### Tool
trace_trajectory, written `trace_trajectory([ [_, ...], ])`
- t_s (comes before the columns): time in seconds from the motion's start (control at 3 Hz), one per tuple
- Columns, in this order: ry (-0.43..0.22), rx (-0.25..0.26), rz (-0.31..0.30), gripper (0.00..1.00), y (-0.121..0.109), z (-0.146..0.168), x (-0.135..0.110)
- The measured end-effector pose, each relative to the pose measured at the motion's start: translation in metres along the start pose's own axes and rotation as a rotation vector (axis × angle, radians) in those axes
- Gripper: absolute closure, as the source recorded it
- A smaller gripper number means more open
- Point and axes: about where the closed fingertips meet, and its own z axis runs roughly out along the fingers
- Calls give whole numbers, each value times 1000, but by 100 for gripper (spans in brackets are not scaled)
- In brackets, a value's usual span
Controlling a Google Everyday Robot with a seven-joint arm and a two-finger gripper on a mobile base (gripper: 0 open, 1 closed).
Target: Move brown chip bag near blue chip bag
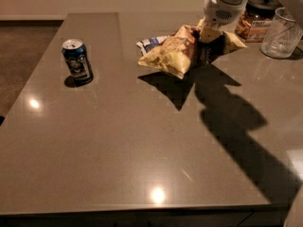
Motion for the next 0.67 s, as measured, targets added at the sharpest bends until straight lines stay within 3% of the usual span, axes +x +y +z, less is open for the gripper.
trace_trajectory([
  [0.33, -3, 1, 0, 43, -1, 2, -1],
  [0.67, -3, -1, -1, 21, -1, 3, -2],
])
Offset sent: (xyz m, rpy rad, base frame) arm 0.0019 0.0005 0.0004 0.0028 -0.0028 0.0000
